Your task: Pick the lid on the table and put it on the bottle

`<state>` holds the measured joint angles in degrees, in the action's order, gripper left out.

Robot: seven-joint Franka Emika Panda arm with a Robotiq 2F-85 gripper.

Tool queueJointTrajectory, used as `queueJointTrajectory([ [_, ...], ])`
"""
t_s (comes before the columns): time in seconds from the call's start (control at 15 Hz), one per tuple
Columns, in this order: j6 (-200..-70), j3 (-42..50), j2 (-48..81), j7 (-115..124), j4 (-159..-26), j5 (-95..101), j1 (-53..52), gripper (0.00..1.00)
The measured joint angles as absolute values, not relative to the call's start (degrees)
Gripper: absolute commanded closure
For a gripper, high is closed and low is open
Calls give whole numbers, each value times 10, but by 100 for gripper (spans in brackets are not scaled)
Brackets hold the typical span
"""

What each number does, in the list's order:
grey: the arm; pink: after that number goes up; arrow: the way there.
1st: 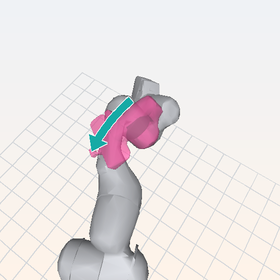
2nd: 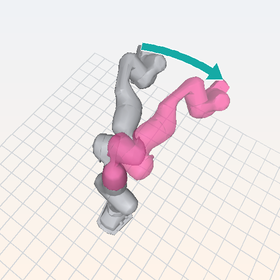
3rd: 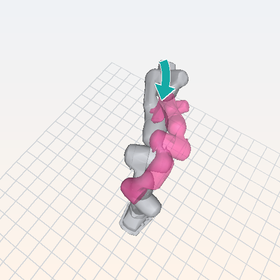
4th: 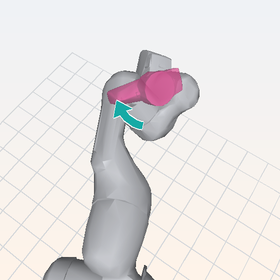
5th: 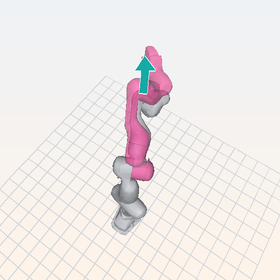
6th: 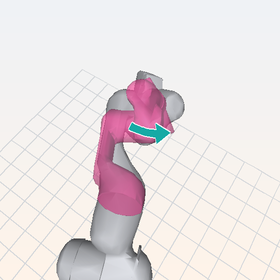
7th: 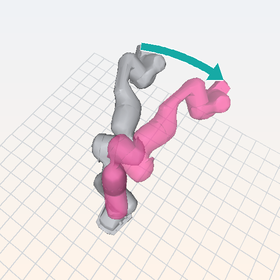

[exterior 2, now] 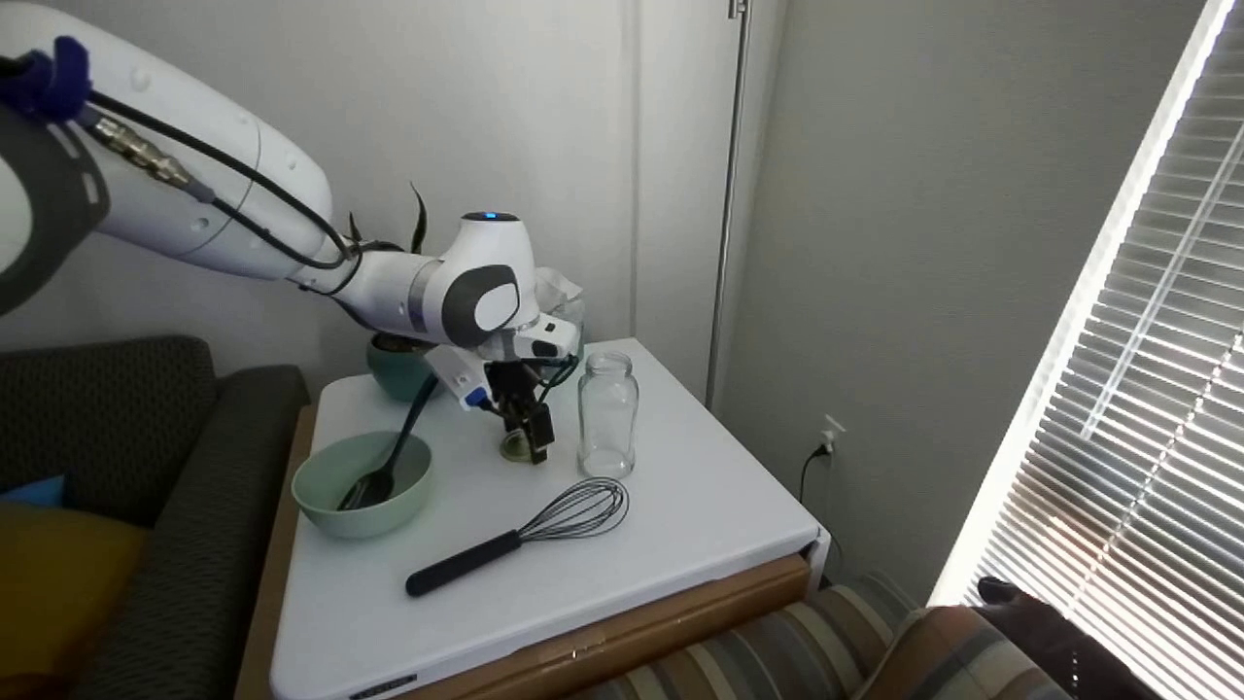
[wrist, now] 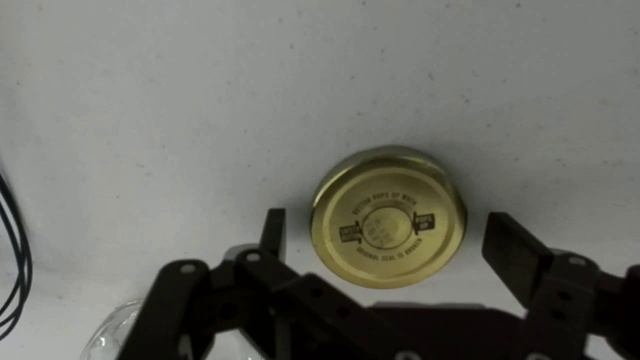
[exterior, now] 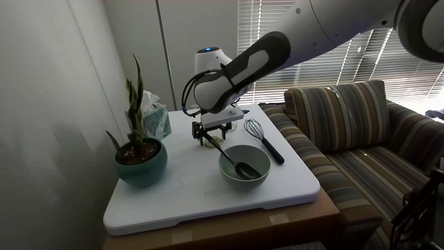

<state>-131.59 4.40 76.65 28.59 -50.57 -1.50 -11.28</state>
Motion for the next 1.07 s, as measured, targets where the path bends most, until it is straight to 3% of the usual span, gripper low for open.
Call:
queueJointTrajectory([
  [0.07,-1316,45,771,287,-499,-15,-113,26],
  [0.33,-1328,49,777,298,-488,-15,-113,54],
  [1.07,-1332,50,720,269,-479,29,-142,55],
])
